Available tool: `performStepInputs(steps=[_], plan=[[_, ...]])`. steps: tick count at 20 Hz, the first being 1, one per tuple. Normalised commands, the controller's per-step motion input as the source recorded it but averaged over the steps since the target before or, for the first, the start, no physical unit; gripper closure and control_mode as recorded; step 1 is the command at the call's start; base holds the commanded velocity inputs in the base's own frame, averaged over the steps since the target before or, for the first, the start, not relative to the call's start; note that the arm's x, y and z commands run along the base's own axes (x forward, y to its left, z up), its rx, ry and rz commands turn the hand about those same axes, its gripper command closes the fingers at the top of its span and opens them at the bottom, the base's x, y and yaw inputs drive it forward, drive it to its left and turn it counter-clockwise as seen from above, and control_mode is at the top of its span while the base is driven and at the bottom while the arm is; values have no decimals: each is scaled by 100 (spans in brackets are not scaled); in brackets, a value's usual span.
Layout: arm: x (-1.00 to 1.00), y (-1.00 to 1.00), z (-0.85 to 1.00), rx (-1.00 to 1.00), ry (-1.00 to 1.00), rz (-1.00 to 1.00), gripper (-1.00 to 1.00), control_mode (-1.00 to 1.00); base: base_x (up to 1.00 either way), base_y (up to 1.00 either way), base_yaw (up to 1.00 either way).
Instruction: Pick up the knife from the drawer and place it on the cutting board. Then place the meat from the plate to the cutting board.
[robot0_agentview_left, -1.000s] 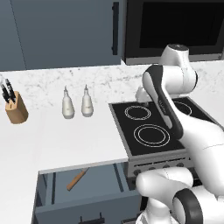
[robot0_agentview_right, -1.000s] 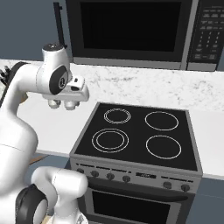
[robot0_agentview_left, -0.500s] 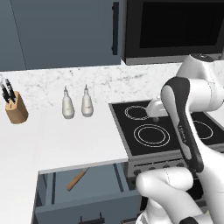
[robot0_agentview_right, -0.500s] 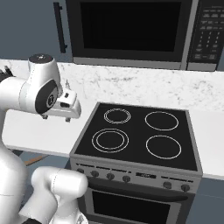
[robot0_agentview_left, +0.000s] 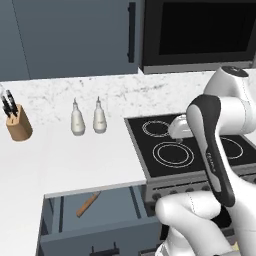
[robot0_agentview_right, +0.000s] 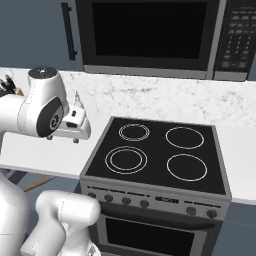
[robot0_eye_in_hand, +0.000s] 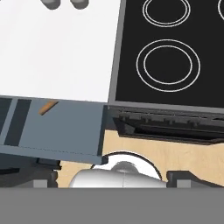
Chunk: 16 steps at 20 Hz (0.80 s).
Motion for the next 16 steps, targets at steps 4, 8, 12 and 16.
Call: performStepInputs(steps=[4,8,12,16], plan=[[0,0,0,0,0,0,-100,100,-70,-34,16],[0,0,0,0,0,0,-100,100,-70,-49,27],[0,0,0,0,0,0,-100,100,-48,-89,38],[0,0,0,0,0,0,-100,100,-2,-77,41]])
